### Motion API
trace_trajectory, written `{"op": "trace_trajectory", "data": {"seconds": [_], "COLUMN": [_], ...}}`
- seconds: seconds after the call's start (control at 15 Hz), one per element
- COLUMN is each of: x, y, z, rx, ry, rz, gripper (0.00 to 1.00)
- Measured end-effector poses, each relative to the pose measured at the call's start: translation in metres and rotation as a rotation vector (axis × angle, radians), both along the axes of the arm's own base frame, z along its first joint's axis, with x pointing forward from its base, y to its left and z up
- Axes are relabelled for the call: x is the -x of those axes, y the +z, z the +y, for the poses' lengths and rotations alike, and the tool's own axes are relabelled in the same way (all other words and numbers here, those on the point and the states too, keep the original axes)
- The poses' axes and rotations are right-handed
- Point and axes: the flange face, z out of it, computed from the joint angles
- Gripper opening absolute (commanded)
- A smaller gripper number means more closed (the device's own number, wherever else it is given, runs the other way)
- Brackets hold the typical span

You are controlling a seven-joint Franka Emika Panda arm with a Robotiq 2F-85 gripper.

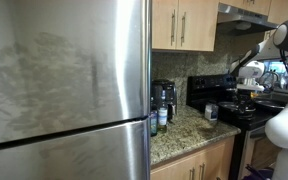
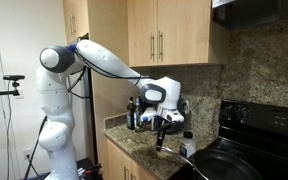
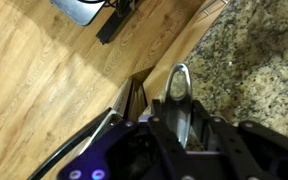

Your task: Move the pan to the left front plate of the stove

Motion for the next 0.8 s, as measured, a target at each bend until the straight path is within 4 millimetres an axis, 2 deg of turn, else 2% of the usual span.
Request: {"op": "trace_trajectory", "data": {"seconds": [0.13,0.27,0.53,0.8], "x": [-0.003,0.005,0.021,0.024], "y": [0.006,0.001,-0.032,-0.057], "z": [0.0,-0.008,-0.018,-0.014], "rx": [0.01,0.038,0.064,0.048], "ry": [0.021,0.004,-0.021,-0.01], "rz": [0.016,0.076,0.208,0.268], "gripper": [0.05,0.05,0.05,0.05]}}
